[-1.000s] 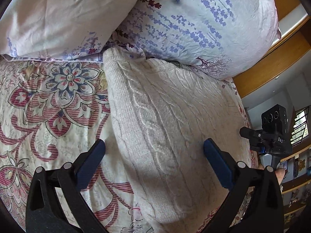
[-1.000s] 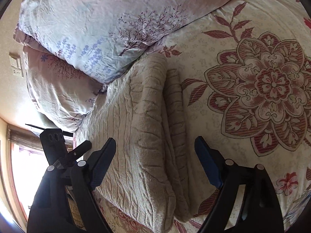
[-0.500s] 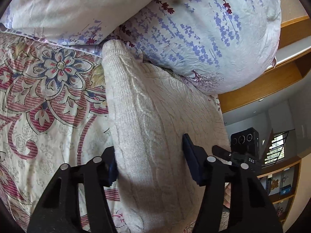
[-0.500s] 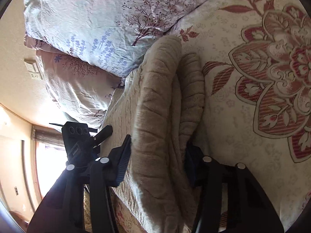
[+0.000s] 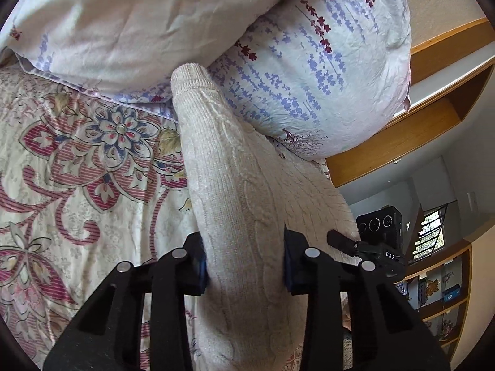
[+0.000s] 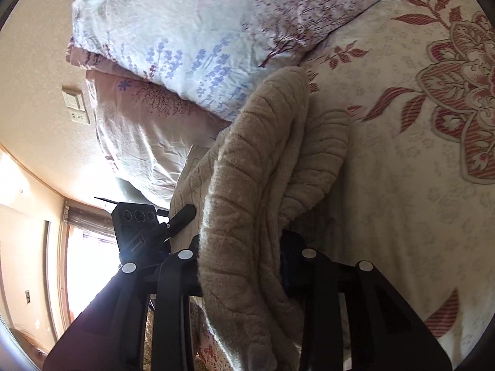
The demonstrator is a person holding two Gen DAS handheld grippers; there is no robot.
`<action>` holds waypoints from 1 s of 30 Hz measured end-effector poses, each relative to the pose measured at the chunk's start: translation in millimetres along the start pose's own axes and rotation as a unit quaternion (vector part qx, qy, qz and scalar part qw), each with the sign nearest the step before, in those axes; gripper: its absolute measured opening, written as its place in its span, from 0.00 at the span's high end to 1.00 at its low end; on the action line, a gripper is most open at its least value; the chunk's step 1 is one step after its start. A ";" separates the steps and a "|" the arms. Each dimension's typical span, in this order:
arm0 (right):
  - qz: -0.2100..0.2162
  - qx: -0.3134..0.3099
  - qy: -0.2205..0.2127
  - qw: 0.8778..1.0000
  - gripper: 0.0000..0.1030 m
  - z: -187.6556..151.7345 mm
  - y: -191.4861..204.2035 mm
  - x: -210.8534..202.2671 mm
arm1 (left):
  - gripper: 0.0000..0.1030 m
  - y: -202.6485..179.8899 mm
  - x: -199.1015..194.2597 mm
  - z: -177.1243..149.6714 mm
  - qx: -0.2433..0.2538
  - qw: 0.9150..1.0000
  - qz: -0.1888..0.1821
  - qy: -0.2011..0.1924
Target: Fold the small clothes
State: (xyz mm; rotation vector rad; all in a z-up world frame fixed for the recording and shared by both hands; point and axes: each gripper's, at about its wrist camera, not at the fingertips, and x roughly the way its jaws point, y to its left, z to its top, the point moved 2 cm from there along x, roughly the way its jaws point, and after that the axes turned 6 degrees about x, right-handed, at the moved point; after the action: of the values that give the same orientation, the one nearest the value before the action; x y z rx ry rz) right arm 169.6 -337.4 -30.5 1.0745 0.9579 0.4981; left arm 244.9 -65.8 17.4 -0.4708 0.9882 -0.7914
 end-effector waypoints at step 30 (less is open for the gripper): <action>-0.092 -0.051 -0.088 0.991 0.47 -17.7 55.6 43.8 | 0.36 43.6 -127.5 -16.7 0.077 0.971 0.188 -0.125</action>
State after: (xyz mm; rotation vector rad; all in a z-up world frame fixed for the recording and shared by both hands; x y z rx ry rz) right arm 182.7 -272.1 -1.0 0.9117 0.8571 0.2933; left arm 206.6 60.1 50.5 -0.2312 0.7441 -0.4490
